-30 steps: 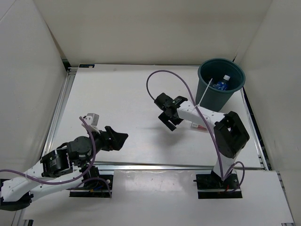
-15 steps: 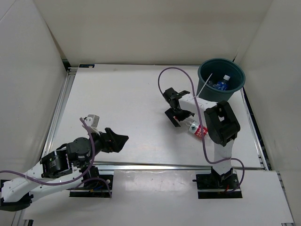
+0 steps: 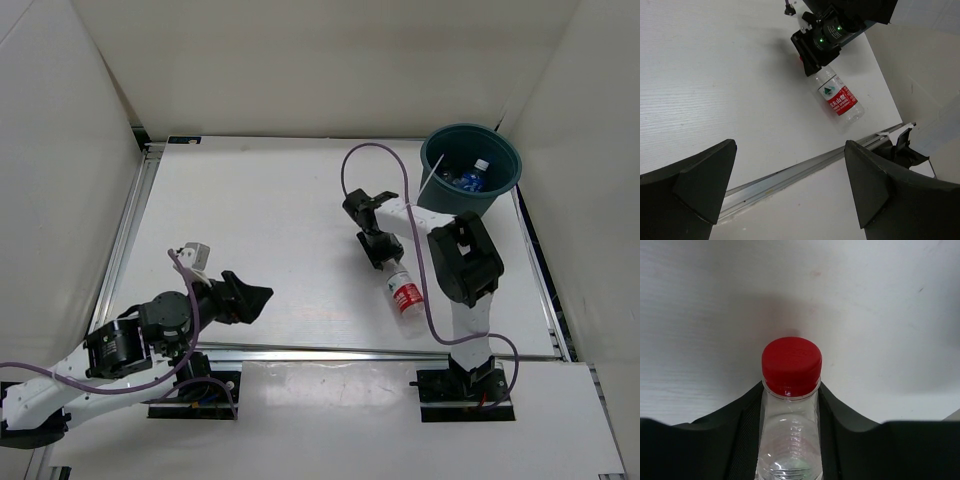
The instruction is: Put the plastic bottles in the bin
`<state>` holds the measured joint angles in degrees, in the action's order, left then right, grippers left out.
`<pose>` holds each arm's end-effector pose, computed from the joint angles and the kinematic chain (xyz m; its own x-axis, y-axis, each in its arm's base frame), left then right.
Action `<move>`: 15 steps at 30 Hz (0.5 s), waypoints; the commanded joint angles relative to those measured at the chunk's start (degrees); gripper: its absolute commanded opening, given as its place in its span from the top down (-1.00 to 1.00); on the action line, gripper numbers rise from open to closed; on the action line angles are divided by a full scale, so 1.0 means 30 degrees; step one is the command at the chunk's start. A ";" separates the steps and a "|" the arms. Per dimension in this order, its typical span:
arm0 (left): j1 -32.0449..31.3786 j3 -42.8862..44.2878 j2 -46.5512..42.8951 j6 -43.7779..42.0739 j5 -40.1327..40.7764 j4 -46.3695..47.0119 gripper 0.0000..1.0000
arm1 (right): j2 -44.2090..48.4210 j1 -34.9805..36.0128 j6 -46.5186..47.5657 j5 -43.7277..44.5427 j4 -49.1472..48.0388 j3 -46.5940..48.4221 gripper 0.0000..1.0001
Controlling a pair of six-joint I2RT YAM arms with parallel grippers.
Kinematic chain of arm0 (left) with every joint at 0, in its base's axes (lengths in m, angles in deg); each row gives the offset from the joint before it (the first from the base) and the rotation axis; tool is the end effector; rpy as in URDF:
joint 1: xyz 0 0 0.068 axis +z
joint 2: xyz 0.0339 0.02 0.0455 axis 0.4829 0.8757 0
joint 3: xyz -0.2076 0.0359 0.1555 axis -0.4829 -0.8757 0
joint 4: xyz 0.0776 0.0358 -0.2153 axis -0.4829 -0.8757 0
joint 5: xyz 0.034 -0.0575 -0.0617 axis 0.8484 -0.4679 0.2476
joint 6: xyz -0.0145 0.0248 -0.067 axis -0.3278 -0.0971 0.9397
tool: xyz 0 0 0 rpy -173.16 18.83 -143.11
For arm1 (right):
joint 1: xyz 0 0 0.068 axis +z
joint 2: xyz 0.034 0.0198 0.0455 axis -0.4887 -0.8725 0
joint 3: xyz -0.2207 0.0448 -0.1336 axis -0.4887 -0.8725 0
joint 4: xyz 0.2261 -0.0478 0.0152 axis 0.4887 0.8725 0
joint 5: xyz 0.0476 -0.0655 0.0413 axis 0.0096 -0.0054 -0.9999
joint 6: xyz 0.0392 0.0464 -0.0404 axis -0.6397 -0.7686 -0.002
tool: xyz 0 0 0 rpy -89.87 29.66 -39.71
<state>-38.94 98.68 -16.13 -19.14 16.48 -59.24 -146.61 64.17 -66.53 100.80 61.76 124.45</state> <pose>0.0580 -0.0608 0.3005 -0.5201 -0.3003 -0.7996 0.3564 0.7745 -0.5226 0.3003 0.1827 0.1443 -0.8677 -0.4710 -0.1588 -0.3983 0.8500 -0.3446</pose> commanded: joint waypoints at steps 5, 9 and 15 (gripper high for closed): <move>-0.0101 0.0982 -0.0075 -0.0241 0.0298 0.0017 -1.00 | 0.3762 0.1775 -0.3031 0.0417 0.3382 0.3606 0.72; -0.0101 0.1332 0.0333 -0.0593 0.0504 0.0017 -1.00 | 0.4240 0.1955 -0.2743 0.2292 0.5668 1.1599 0.80; -0.0101 0.1715 0.0950 -0.0769 0.0709 0.0017 -1.00 | 0.5842 0.0175 -0.0487 0.6947 0.2781 1.6366 0.92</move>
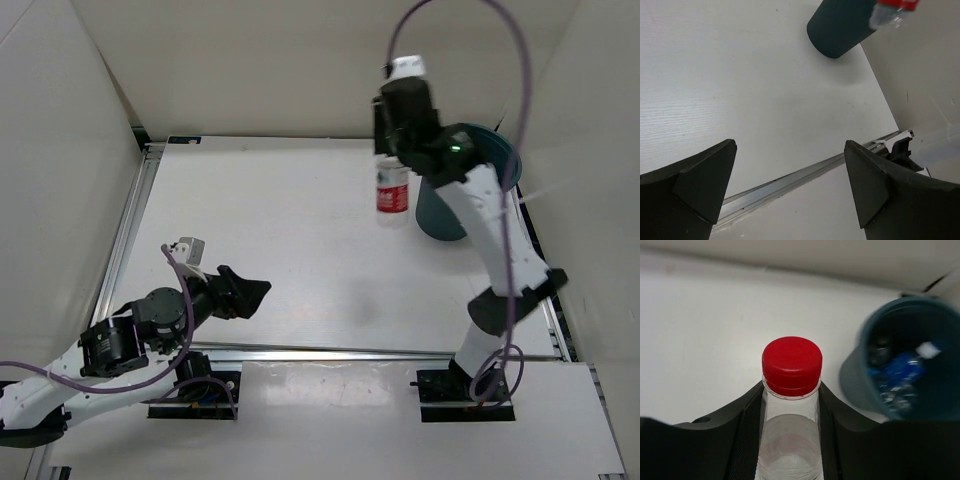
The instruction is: Put the plastic bottles in the bin
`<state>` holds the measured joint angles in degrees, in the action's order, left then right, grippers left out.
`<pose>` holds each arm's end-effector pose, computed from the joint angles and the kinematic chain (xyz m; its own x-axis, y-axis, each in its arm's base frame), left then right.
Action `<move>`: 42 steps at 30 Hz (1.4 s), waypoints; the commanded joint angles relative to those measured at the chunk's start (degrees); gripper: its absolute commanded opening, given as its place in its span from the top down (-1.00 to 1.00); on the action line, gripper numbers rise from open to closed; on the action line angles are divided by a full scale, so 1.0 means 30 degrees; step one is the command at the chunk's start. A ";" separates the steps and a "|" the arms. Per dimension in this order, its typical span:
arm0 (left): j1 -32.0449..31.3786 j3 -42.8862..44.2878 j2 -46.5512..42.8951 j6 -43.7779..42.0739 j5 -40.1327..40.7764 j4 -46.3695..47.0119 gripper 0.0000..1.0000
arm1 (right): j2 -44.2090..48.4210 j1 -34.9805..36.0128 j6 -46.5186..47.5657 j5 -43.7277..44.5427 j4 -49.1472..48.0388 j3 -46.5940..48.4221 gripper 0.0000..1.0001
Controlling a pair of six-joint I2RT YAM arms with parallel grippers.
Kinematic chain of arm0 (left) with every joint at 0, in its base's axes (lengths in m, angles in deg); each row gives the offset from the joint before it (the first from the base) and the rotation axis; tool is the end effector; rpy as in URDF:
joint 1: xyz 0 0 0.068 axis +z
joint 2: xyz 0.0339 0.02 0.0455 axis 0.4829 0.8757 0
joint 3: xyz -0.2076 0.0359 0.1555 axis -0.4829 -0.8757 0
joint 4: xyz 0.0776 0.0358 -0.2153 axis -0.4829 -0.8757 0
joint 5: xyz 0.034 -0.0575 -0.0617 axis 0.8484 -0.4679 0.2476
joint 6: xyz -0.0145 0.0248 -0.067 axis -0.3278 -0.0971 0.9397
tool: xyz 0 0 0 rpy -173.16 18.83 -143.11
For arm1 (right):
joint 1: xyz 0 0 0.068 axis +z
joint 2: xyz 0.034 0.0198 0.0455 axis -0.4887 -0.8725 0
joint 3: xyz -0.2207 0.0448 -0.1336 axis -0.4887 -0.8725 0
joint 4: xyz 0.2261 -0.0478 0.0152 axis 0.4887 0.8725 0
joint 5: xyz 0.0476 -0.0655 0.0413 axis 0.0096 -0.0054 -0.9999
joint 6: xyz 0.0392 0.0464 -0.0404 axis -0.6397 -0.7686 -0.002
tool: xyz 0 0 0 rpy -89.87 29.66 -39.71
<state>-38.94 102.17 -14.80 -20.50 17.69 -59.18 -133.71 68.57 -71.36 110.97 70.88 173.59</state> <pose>0.0583 -0.0585 0.3172 -0.4885 -0.3188 -0.8123 0.3638 0.7717 -0.5217 0.2828 0.1907 0.4504 -0.4218 -0.1230 -0.8983 -0.1088 0.9905 -0.0846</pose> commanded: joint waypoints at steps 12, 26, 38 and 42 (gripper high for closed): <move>-0.0101 0.1485 0.3082 -0.1340 0.0485 0.0346 -1.00 | 0.0589 -0.8119 0.3263 0.1517 -0.9433 0.0304 0.92; -0.0101 0.1690 0.3699 -0.0932 0.4435 0.0522 -1.00 | 0.0348 -1.2283 -0.0864 -0.2175 -1.0286 -0.3936 -0.98; -0.0101 0.7957 0.5221 0.4160 1.4691 -0.8492 -1.00 | 0.7905 -0.8130 -0.2917 -1.3947 -0.6334 -0.7221 -0.98; -0.0101 0.8694 0.4698 0.4341 1.5221 -1.0345 -1.00 | 1.1183 -0.6574 -0.3941 -1.5668 -0.4486 -0.9410 -0.98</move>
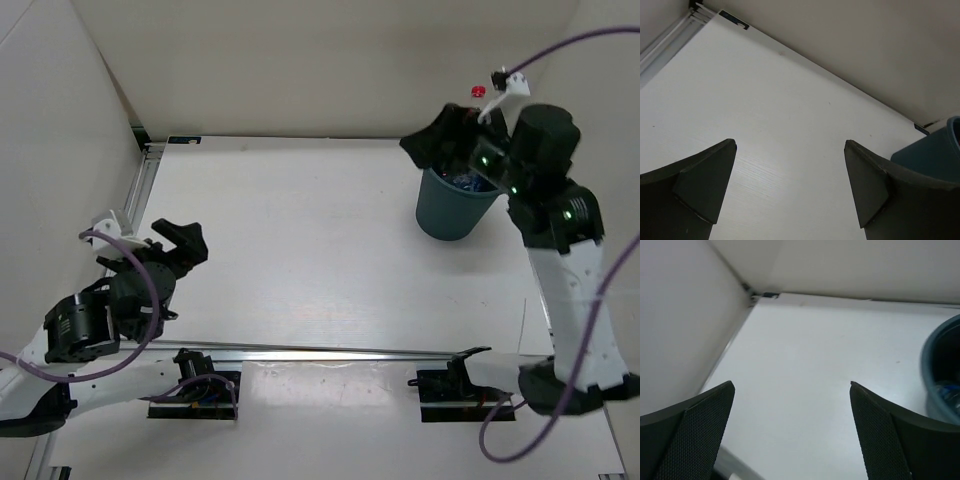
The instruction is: Put the plastic bottles in the bin
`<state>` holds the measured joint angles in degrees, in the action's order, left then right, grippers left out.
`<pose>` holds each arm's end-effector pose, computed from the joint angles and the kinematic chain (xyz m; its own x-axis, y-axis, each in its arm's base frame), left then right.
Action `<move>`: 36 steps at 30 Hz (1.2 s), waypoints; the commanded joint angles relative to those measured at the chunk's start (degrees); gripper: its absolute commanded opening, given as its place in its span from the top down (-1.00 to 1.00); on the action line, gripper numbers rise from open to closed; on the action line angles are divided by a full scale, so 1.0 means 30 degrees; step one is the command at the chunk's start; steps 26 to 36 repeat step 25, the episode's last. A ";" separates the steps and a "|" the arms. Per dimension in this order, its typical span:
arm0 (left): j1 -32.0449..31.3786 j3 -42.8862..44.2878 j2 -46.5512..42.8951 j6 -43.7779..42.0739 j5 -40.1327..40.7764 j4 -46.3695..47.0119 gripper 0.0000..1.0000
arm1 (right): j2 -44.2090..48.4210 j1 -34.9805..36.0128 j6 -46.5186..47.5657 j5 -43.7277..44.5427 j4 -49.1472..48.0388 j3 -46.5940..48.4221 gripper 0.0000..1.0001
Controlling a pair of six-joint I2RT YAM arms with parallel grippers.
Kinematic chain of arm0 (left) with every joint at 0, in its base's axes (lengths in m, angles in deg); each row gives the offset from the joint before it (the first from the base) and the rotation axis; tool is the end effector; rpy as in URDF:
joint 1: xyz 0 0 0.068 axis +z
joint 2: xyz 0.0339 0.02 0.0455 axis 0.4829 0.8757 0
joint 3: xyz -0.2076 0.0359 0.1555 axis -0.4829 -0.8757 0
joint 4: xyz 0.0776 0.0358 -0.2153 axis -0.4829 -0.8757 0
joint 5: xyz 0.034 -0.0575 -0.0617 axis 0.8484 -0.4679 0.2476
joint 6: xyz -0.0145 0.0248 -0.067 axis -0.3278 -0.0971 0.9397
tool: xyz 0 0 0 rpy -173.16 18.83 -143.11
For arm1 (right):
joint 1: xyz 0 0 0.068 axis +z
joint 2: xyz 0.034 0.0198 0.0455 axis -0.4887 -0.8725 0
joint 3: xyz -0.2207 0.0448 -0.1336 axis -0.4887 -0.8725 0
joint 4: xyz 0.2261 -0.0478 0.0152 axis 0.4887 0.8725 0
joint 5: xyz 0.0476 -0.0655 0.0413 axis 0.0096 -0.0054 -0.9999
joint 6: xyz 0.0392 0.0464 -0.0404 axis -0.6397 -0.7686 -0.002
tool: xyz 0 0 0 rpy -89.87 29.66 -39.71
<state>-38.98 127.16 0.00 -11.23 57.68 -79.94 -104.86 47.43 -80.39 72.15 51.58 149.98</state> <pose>0.0697 -0.0188 0.3951 -0.0919 -0.4249 -0.9005 -0.1562 0.8993 -0.4084 0.2106 0.0773 0.5084 -0.2421 0.2890 -0.9262 -0.3683 0.8558 0.3633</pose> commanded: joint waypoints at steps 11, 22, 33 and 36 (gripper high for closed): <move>-0.0087 -0.4847 -0.4426 -0.0652 0.2323 -0.0639 -1.00 | 1.2266 0.1969 -0.0992 -0.4177 0.1828 -1.3971 -0.98; 0.0118 -0.3616 -0.8656 0.4441 0.7455 -0.5832 -1.00 | 1.2445 0.1969 -0.0057 -0.0635 0.4350 -1.4413 -0.98; 0.0118 -0.5721 -1.1534 -0.3875 0.7455 -0.0023 -1.00 | 1.2443 0.1969 0.0150 0.0098 0.4614 -1.4413 -0.98; 0.0118 -0.5721 -1.1534 -0.3875 0.7455 -0.0023 -1.00 | 1.2443 0.1969 0.0150 0.0098 0.4614 -1.4413 -0.98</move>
